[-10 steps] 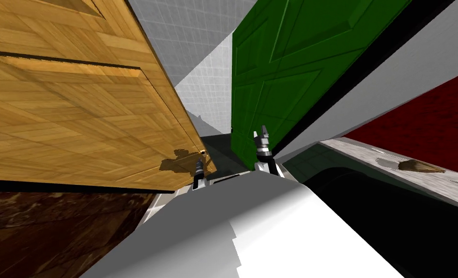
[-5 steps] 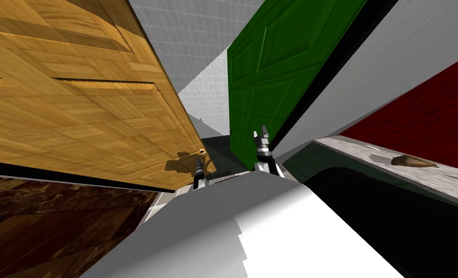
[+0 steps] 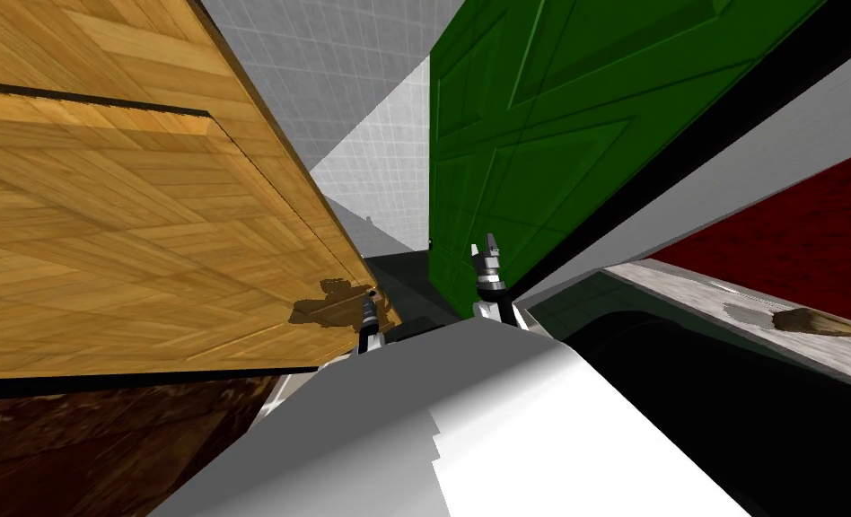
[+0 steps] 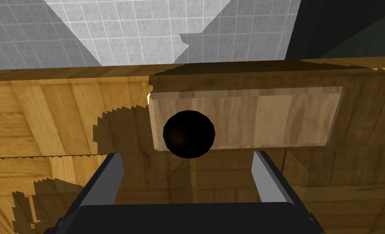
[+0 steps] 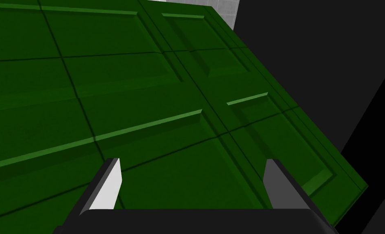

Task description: Push the door open

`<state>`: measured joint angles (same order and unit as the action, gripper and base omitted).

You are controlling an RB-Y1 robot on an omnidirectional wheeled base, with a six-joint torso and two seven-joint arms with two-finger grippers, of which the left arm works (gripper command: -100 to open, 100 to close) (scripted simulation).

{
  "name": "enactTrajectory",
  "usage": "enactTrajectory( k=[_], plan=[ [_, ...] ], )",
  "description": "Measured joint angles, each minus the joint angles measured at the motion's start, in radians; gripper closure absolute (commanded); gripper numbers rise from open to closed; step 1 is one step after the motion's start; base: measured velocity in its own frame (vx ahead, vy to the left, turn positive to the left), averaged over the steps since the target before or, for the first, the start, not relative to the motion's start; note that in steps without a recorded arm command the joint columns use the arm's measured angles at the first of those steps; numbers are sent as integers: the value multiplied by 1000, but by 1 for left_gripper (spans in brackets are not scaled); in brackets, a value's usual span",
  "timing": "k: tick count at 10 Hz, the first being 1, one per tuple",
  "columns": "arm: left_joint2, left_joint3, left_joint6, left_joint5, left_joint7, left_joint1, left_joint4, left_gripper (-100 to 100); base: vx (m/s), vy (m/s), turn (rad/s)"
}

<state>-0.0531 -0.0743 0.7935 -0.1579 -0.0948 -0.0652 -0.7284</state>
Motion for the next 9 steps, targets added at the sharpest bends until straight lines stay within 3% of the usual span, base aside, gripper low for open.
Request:
enactTrajectory(
  k=[2, 3, 9],
  plan=[
    [8, -3, 7, -2, -1, 4, 1, -100, 126, 21, -12],
    [9, -2, 9, -2, -1, 5, 2, 100, -16, -4, -3],
    [9, -2, 5, -1, -1, 5, 3, 100, 9, -2, 16]
  ],
)
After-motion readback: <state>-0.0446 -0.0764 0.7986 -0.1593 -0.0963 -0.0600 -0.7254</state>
